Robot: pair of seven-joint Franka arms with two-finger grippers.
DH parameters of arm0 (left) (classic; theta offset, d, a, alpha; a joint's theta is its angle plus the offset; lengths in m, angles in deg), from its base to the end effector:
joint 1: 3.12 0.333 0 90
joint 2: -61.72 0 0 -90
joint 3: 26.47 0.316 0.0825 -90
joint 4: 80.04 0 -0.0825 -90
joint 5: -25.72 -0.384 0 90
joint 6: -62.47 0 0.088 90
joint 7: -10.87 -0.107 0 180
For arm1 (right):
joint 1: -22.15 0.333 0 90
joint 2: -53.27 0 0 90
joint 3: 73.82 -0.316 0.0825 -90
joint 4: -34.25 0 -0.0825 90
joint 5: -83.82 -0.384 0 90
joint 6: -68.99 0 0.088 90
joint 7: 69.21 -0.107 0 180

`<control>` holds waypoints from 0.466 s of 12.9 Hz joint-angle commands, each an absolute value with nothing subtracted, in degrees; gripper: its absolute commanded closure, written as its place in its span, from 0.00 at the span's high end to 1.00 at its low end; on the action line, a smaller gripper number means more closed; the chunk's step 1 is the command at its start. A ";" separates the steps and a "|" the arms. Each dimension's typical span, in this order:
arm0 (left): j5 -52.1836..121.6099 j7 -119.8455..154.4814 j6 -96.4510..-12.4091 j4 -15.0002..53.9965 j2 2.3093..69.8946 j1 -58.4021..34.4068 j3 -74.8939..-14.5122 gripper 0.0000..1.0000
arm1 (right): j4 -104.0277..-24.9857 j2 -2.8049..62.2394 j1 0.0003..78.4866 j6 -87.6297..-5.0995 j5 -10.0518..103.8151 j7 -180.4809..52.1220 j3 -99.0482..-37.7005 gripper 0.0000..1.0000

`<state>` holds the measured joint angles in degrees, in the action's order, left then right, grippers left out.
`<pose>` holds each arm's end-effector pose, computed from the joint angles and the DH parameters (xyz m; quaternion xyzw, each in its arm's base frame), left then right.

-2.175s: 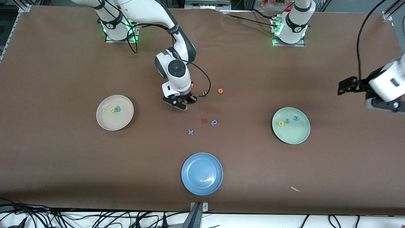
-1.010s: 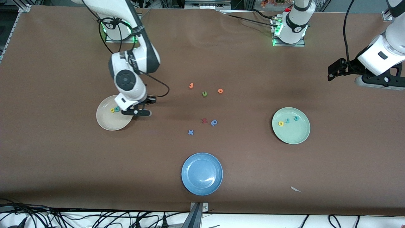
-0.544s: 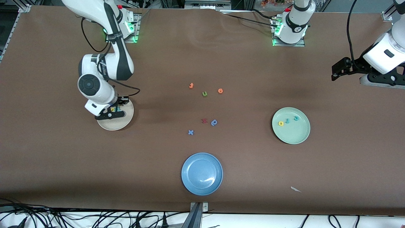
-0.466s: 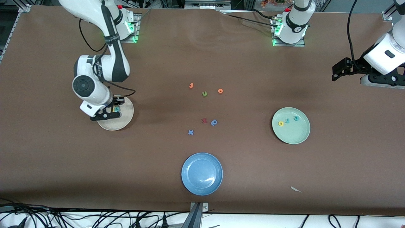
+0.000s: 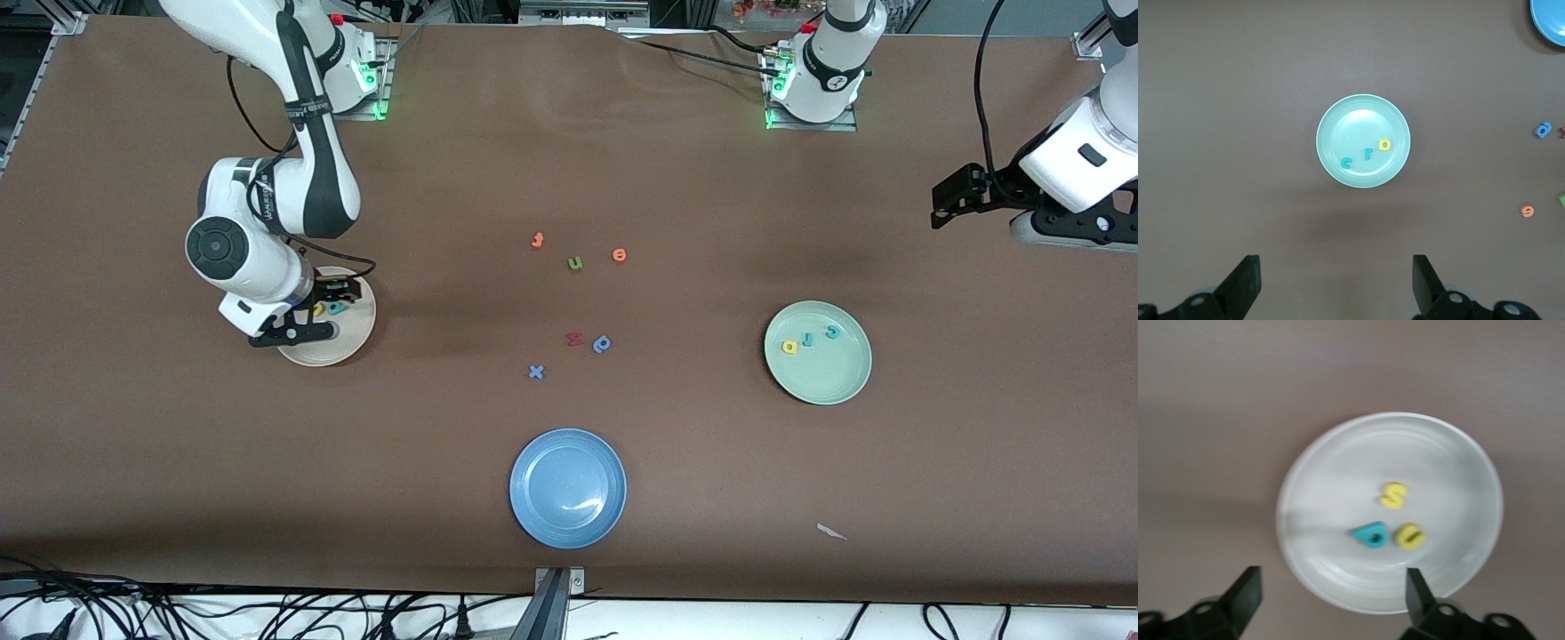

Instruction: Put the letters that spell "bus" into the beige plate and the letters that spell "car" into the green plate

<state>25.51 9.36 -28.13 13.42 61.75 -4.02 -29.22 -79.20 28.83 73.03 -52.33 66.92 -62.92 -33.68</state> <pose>0.5521 -0.0348 0.5972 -0.9987 0.0451 0.0247 0.0023 0.5709 0.1355 0.2827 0.9938 0.0700 -0.0833 0.0213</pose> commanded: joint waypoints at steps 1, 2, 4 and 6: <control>24.31 8.76 -26.65 11.37 60.76 -3.92 -29.37 1.00 | -74.22 27.17 73.21 -49.66 65.27 -69.97 -35.76 1.00; 24.40 8.58 -26.65 11.37 60.67 -3.91 -29.37 1.00 | -73.16 26.90 73.30 -49.57 65.27 -73.57 -36.64 1.00; 24.14 8.67 -26.65 11.37 60.76 -4.09 -29.45 1.00 | -70.35 26.55 73.12 -47.21 65.45 -77.98 -37.95 1.00; 24.23 8.67 -26.65 11.37 60.67 -4.00 -29.45 1.00 | -69.37 28.56 67.28 -44.32 67.36 -81.24 -45.29 1.00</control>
<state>25.51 9.32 -28.07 13.41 61.69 -4.02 -29.26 -71.95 27.93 72.67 -48.08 66.48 -78.25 -39.42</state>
